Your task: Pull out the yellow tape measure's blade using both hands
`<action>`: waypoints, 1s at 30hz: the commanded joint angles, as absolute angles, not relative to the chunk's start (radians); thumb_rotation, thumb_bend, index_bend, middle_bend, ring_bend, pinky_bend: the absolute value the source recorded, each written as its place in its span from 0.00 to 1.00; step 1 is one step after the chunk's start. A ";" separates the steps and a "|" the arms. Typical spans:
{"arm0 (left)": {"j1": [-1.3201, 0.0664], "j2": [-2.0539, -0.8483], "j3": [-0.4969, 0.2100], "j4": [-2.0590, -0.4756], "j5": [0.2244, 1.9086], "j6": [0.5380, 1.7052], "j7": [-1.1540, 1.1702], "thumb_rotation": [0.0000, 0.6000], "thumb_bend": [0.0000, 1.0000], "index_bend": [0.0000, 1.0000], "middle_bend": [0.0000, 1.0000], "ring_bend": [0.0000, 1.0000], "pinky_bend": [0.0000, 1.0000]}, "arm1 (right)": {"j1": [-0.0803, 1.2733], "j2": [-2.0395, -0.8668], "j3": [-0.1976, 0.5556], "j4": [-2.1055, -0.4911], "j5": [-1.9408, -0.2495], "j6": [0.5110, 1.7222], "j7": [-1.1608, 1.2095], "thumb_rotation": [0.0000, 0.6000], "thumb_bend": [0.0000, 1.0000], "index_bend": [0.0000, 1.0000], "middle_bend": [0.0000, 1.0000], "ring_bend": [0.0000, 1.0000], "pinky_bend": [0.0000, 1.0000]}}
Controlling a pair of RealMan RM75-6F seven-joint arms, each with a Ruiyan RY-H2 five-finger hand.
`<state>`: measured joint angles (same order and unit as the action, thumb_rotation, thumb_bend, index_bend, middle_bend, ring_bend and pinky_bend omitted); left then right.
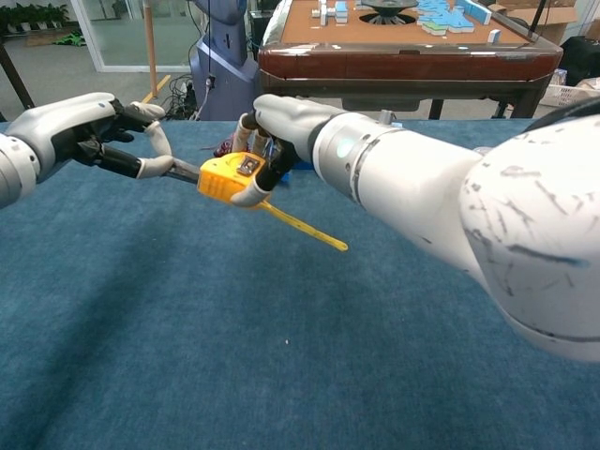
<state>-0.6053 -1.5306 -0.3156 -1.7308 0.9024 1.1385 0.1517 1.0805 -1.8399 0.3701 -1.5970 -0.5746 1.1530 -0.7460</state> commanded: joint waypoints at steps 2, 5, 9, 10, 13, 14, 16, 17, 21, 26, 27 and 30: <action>-0.607 -1.530 -0.313 -1.727 0.898 1.135 0.154 1.00 0.37 0.57 0.00 0.00 0.00 | 1.080 -1.838 0.371 -1.597 -0.574 1.150 -0.740 1.00 0.65 0.56 0.54 0.39 0.16; -0.608 -1.532 -0.312 -1.722 0.897 1.136 0.152 1.00 0.40 0.57 0.00 0.00 0.00 | 1.080 -1.836 0.372 -1.597 -0.575 1.149 -0.737 1.00 0.65 0.56 0.54 0.39 0.16; -0.606 -1.538 -0.315 -1.711 0.905 1.148 0.142 1.00 0.44 0.57 0.00 0.00 0.00 | 1.079 -1.830 0.369 -1.601 -0.572 1.148 -0.739 1.00 0.65 0.56 0.54 0.39 0.16; -0.605 -1.539 -0.315 -1.709 0.907 1.151 0.140 1.00 0.44 0.57 0.01 0.00 0.00 | 1.079 -1.829 0.369 -1.602 -0.570 1.148 -0.739 1.00 0.65 0.56 0.54 0.39 0.16; -0.601 -1.536 -0.314 -1.708 0.911 1.151 0.134 1.00 0.46 0.57 0.02 0.00 0.00 | 1.079 -1.825 0.368 -1.604 -0.568 1.148 -0.739 1.00 0.65 0.56 0.54 0.39 0.16; -0.601 -1.534 -0.313 -1.708 0.912 1.151 0.134 1.00 0.47 0.57 0.02 0.00 0.00 | 1.079 -1.824 0.368 -1.605 -0.568 1.148 -0.739 1.00 0.65 0.56 0.54 0.39 0.16; -0.600 -1.532 -0.312 -1.708 0.914 1.152 0.134 1.00 0.48 0.57 0.02 0.00 0.00 | 1.079 -1.822 0.366 -1.607 -0.568 1.148 -0.739 1.00 0.65 0.56 0.54 0.39 0.16; -0.599 -1.532 -0.312 -1.707 0.914 1.153 0.132 1.00 0.49 0.58 0.02 0.00 0.00 | 1.079 -1.821 0.365 -1.608 -0.565 1.146 -0.739 1.00 0.65 0.56 0.54 0.39 0.16; -0.598 -1.531 -0.314 -1.702 0.917 1.154 0.125 1.00 0.50 0.58 0.03 0.00 0.00 | 1.078 -1.817 0.362 -1.611 -0.564 1.143 -0.736 1.00 0.65 0.56 0.54 0.39 0.17; -0.591 -1.529 -0.319 -1.689 0.920 1.161 0.108 1.00 0.52 0.58 0.03 0.00 0.00 | 1.076 -1.805 0.356 -1.623 -0.566 1.144 -0.739 1.00 0.65 0.56 0.54 0.39 0.17; -0.588 -1.527 -0.320 -1.687 0.921 1.162 0.105 1.00 0.52 0.58 0.03 0.00 0.00 | 1.075 -1.802 0.356 -1.626 -0.564 1.144 -0.739 1.00 0.65 0.56 0.54 0.39 0.16; -0.579 -1.513 -0.323 -1.687 0.926 1.167 0.092 1.00 0.53 0.58 0.03 0.00 0.00 | 1.071 -1.787 0.348 -1.642 -0.563 1.142 -0.743 1.00 0.65 0.56 0.54 0.39 0.16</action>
<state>-0.5814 -1.5163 -0.3217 -1.6866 0.9243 1.1658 0.0949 1.0730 -1.7900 0.3507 -1.6383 -0.5639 1.1430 -0.7420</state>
